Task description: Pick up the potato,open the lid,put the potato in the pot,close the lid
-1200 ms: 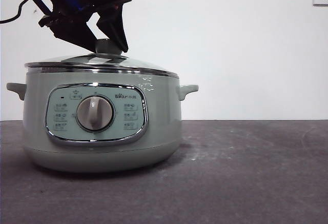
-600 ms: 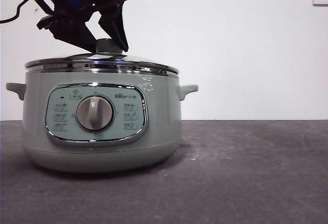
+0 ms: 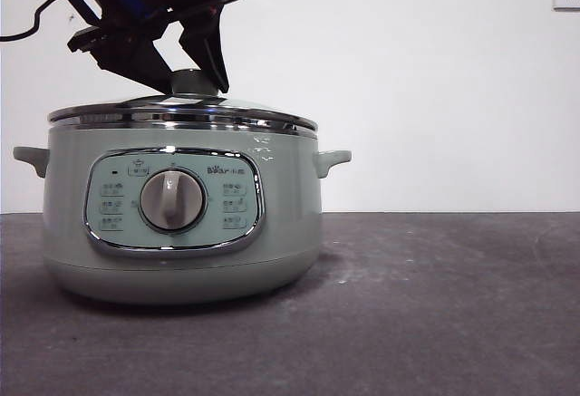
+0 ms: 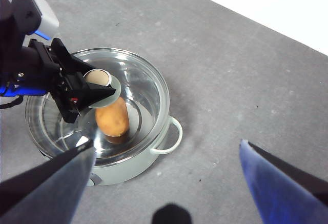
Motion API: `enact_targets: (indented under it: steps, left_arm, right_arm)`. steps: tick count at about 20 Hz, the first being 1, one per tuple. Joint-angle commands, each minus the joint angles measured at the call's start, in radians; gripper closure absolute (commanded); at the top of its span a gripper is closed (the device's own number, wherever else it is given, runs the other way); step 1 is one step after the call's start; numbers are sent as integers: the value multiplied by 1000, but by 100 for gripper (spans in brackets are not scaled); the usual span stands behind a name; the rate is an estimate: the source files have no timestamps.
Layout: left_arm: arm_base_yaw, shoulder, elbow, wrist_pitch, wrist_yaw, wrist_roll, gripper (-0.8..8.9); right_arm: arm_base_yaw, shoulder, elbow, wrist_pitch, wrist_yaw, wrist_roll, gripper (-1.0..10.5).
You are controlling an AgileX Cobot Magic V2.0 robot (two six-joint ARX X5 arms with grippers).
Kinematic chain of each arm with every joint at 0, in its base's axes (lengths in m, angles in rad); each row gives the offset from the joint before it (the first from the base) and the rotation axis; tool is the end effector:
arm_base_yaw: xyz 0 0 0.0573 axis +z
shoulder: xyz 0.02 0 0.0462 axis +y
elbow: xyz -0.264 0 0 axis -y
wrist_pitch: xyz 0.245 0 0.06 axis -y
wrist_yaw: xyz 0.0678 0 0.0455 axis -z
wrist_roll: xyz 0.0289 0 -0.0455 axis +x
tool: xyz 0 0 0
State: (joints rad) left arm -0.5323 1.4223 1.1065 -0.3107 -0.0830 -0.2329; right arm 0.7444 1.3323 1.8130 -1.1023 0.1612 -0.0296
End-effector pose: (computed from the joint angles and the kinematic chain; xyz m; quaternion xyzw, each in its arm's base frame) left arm 0.2689 -0.1556 0.2889 -0.0151 0.3163 -0.1764 0.9320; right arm 0.1689 0.1493 0.4704 -0.1473 0.2709 0.2778 0.9098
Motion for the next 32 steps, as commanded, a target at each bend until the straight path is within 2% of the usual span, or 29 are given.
enact_targets:
  steps: [1, 8, 15, 18, 19, 20, 21, 26, 32]
  left_arm:
    - [2, 29, -25, -65, -20, 0, 422]
    - [2, -32, -24, 15, -22, 1, 422]
    - [-2, -305, -24, -51, 1, 9, 436]
    - [-12, -471, -24, -92, 10, 50, 465]
    - [-14, -522, -24, -105, 10, 86, 579]
    - [-18, -567, -24, -121, 4, 147, 747]
    - [-18, -604, -24, -142, 0, 188, 825]
    - [-18, -695, -45, -258, -105, 212, 822]
    - [-27, -844, -336, -69, -98, 203, 822]
  right_arm:
    - [1, 2, -3, 3, 3, 13, 475]
    - [1, 2, -3, 4, 4, 13, 475]
    - [-11, 0, -4, -26, 3, 1, 495]
    - [-42, -15, -27, -56, 2, -6, 780]
    - [-58, -33, -49, -42, 3, -7, 876]
    - [-77, -58, -79, -18, 2, -7, 947]
    - [-93, -87, -115, 14, 1, -7, 962]
    - [-129, -299, -381, 282, -2, -6, 959]
    - [-128, -562, -831, 658, -4, -5, 958]
